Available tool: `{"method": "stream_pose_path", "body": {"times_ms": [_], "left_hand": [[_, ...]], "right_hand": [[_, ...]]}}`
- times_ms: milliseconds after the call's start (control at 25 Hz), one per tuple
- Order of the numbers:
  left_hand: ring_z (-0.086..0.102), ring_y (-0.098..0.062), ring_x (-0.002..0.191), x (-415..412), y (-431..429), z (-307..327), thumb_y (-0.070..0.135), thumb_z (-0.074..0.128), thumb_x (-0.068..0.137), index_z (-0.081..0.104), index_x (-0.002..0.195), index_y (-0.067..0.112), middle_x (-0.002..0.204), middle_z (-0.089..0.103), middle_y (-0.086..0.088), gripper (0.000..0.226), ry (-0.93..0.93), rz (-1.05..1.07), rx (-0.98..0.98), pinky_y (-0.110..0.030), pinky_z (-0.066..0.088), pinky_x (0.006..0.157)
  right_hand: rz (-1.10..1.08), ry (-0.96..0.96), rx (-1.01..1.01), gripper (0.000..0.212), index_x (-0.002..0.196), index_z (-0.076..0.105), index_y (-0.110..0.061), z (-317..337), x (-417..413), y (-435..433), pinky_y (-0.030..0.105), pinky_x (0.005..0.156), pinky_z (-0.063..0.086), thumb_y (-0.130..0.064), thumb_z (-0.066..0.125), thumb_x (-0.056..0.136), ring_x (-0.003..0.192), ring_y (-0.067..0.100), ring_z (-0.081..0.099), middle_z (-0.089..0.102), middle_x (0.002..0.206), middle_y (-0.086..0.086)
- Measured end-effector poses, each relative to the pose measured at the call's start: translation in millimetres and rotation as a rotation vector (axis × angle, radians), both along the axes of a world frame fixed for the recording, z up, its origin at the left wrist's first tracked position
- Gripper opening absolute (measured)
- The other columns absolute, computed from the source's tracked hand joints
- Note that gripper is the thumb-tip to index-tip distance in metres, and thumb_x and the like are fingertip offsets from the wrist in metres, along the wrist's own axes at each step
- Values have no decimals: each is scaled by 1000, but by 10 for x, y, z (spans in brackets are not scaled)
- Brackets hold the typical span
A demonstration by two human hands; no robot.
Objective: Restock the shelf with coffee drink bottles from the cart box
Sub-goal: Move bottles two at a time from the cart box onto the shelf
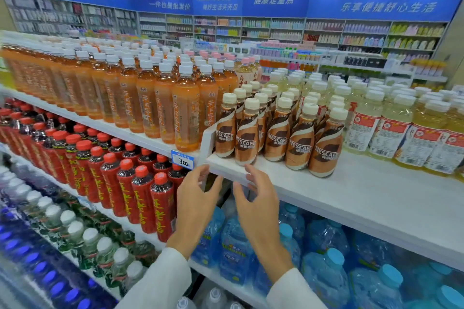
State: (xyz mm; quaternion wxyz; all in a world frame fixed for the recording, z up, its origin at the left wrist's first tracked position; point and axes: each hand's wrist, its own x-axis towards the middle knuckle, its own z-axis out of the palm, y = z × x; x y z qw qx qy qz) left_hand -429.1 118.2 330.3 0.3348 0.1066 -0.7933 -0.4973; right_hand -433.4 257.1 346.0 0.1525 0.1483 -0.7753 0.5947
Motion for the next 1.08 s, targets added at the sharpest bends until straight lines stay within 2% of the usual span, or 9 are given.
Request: {"method": "stream_pose_path", "body": {"times_ms": [160,240,360,480,560,680,800,880,1080], "left_hand": [[62,8,102,681,-67,-337,42,68,94,65,114,41,109,68,25,20,-69,91,80,-10,48,84],[65,7,97,1094,-143,-593,40,66,96,66,111,41,105,71,22,15,-113,184,151,-16,53,84],[64,4,105,1772,-271,-1014,46,58,99,67,124,32,116,70,20,30,-251,317,213,-23,52,94],[71,-11,102,2435,-392,-1464,38,59,101,69,123,25,114,73,15,27,-337,466,322,-34,54,94],[68,0,97,2867,-432,-1769,37,59,101,70,114,32,103,74,21,18,-395,563,364,-27,52,91],[63,6,105,3354,-464,-2135,43,59,100,65,108,42,107,70,28,10,-482,675,485,-16,43,90],[66,2,104,3693,-610,-2489,51,59,98,68,117,38,103,71,27,25,-560,769,658,-17,47,86],[65,-5,102,3852,-726,-2716,56,53,99,65,115,42,100,69,25,25,-657,788,725,-24,49,87],[60,-12,104,3963,-1097,-3385,43,53,103,60,132,22,116,67,6,37,-829,802,858,-27,46,90]], "right_hand": [[153,-68,1,37,134,55,-47,-347,388,-88,21,106,41,-43,62,97,127,-9,50,52,132,-39],[273,-121,10,41,138,56,-40,-616,580,-219,19,107,40,-43,62,98,129,-7,49,54,136,-33],[463,-228,81,44,141,54,-35,-1051,926,-484,9,102,36,-43,60,99,130,-3,49,53,141,-22],[631,-369,232,43,141,53,-32,-1511,1298,-752,26,110,38,-43,59,100,133,6,48,53,142,-15],[726,-457,345,39,138,55,-30,-1826,1521,-939,29,109,39,-41,59,101,131,11,50,56,138,-10],[792,-572,497,46,143,54,-20,-2234,1775,-1147,25,105,39,-38,60,101,132,16,52,57,140,-5],[848,-645,662,41,138,59,-17,-2572,1957,-1364,23,92,40,-34,61,101,125,20,57,64,126,-2],[869,-701,731,40,137,61,-18,-2761,2054,-1469,27,98,43,-34,62,100,121,17,58,65,131,-1],[803,-839,858,34,131,61,-29,-3075,2191,-1616,30,96,45,-41,62,98,111,14,62,66,127,-5]]}}
